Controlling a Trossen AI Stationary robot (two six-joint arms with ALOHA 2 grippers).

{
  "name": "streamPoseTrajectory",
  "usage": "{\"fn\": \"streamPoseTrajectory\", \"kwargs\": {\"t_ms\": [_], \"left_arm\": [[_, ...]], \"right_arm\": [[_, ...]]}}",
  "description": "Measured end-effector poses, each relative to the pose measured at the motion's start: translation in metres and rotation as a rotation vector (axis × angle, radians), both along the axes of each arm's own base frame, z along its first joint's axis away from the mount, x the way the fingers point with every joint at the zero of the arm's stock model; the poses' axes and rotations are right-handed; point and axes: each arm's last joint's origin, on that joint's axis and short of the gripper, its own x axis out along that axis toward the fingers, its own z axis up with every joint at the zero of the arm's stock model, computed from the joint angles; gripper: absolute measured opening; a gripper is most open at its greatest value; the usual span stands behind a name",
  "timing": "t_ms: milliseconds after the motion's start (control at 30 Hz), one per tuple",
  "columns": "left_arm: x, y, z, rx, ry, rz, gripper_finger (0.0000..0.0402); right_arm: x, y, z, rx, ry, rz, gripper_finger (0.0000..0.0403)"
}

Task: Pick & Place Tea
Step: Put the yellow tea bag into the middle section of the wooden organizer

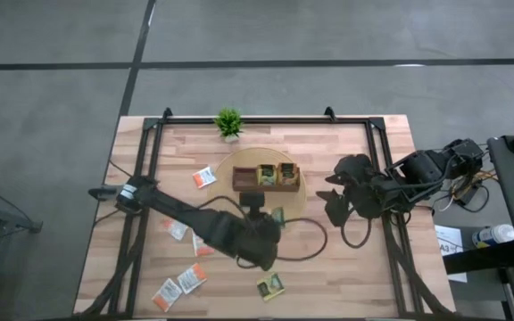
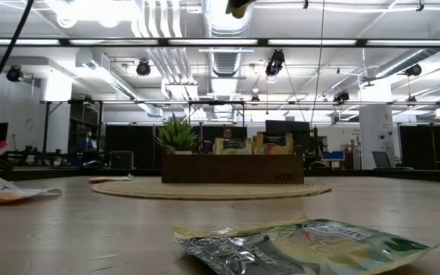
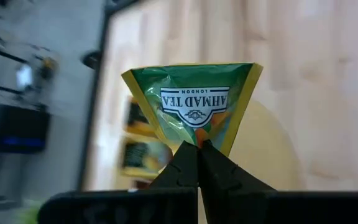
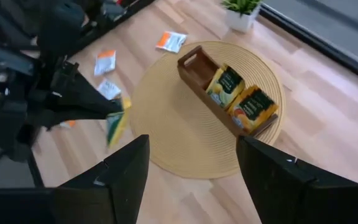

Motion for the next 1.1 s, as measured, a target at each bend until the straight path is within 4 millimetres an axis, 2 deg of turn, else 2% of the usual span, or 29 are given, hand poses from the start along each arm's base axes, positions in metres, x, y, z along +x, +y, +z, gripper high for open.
{"fn": "streamPoseTrajectory", "kwargs": {"t_ms": [267,500,800,1100], "left_arm": [[0.008,0.033,0.035,0.126,-0.034,-0.01,0.0],[0.01,0.049,0.061,0.201,-0.065,-0.041,0.0],[0.013,0.057,0.071,0.237,-0.084,-0.083,0.0],[0.019,0.054,0.077,0.227,-0.146,-0.125,0.0]], "right_arm": [[0.0,-0.001,0.001,0.067,-0.057,-0.118,0.0238],[0.003,0.0,0.001,0.074,-0.098,-0.156,0.0262],[0.012,0.004,0.009,0.122,-0.213,-0.161,0.0302],[0.015,0.002,0.008,0.152,-0.238,-0.21,0.0295]]}}
